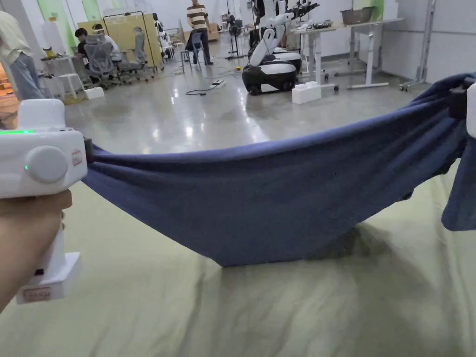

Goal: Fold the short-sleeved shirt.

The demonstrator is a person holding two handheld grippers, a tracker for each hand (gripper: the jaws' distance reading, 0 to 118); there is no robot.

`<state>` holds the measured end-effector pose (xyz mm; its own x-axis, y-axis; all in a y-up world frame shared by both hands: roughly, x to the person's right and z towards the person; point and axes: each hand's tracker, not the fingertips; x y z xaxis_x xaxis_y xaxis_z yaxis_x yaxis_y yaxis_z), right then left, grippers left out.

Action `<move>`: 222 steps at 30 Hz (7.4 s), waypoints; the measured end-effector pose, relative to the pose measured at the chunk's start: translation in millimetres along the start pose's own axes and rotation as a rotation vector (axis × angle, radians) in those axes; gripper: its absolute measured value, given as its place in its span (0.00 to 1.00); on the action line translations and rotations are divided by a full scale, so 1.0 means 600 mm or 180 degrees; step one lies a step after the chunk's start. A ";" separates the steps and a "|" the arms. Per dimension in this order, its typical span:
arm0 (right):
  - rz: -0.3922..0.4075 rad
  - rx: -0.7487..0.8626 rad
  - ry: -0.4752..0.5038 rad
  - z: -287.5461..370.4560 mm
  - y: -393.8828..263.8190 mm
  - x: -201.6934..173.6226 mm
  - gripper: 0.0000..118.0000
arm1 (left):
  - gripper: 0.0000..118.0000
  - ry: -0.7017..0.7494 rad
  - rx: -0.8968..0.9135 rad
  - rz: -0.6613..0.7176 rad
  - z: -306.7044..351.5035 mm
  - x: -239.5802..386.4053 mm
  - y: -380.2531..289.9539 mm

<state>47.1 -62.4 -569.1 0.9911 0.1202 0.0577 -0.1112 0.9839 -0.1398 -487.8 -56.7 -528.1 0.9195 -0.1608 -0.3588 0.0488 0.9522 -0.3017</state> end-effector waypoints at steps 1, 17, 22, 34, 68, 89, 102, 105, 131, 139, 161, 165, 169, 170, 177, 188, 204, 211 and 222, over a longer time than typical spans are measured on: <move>0.0016 -0.0044 0.0017 0.014 -0.024 0.002 0.05 | 0.02 -0.0030 -0.0027 0.0027 0.005 -0.001 -0.023; 0.0223 -0.0362 0.0319 0.396 -0.152 0.062 0.05 | 0.02 -0.0485 -0.0114 -0.0083 0.329 -0.116 -0.253; 0.0576 -0.0783 0.0591 0.487 -0.203 0.078 0.05 | 0.02 -0.0527 -0.0309 -0.0092 0.418 -0.173 -0.333; 0.0484 -0.1671 0.0521 0.498 -0.371 0.098 0.29 | 0.13 -0.0628 -0.1046 -0.0159 0.447 -0.172 -0.451; 0.0150 -0.1300 0.1227 0.624 -0.246 -0.031 0.04 | 0.47 -0.0276 -0.1576 0.0741 0.372 -0.196 -0.522; 0.0148 -0.2322 0.1340 -0.039 -0.205 -0.161 0.89 | 0.03 -0.0662 -0.0849 0.0449 0.444 -0.177 -0.449; 0.0634 -0.2147 0.1383 -0.027 -0.242 -0.207 0.05 | 0.03 -0.0713 -0.0943 0.0425 0.443 -0.174 -0.442; 0.0397 -0.1804 0.1300 0.028 -0.181 -0.167 0.05 | 0.03 -0.0708 -0.0775 0.0426 0.462 -0.179 -0.417; -0.0063 0.0492 0.0361 0.479 0.410 0.092 0.05 | 0.03 -0.0816 0.0611 0.1001 0.537 -0.279 0.210; -0.0176 0.0679 0.0365 0.380 0.504 0.046 0.05 | 0.03 -0.0203 0.0926 0.0368 0.480 -0.252 0.337; -0.0284 0.0790 -0.0376 -0.127 0.494 -0.099 0.05 | 0.03 0.0376 0.1122 0.0117 -0.005 -0.063 0.431; -0.0512 0.0768 -0.0335 -0.172 0.434 -0.098 0.05 | 0.03 0.0337 0.0983 0.0126 -0.074 -0.020 0.374; -0.0185 0.0694 -0.0286 -0.214 0.344 -0.121 0.05 | 0.03 0.0272 0.0797 0.0041 -0.136 0.015 0.286; -0.0173 0.0682 -0.0257 -0.222 0.315 -0.125 0.05 | 0.03 0.0266 0.0732 0.0045 -0.151 0.023 0.257; -0.0017 0.0348 -0.0060 -0.241 0.134 -0.143 0.05 | 0.03 0.0119 0.0247 -0.0064 -0.209 0.053 0.076; -0.0090 0.0084 0.0209 -0.104 0.021 -0.111 0.05 | 0.03 -0.0220 -0.0015 0.0026 -0.084 0.031 -0.056; 0.0047 -0.0283 0.0437 0.389 -0.126 0.025 0.05 | 0.03 -0.0543 -0.0017 0.0611 0.375 -0.152 -0.219; -0.0035 -0.0497 0.0535 0.539 -0.238 0.075 0.05 | 0.03 -0.0702 -0.0252 0.0289 0.510 -0.174 -0.336; -0.0072 -0.1005 0.0496 0.589 -0.340 0.126 0.05 | 0.06 -0.0916 -0.0699 -0.0260 0.517 -0.154 -0.447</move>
<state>118.6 -207.5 -186.7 0.9951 0.0532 -0.0839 -0.0849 0.8937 -0.4405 -464.8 -216.4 -140.0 0.9896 -0.1244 -0.0719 0.0703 0.8557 -0.5127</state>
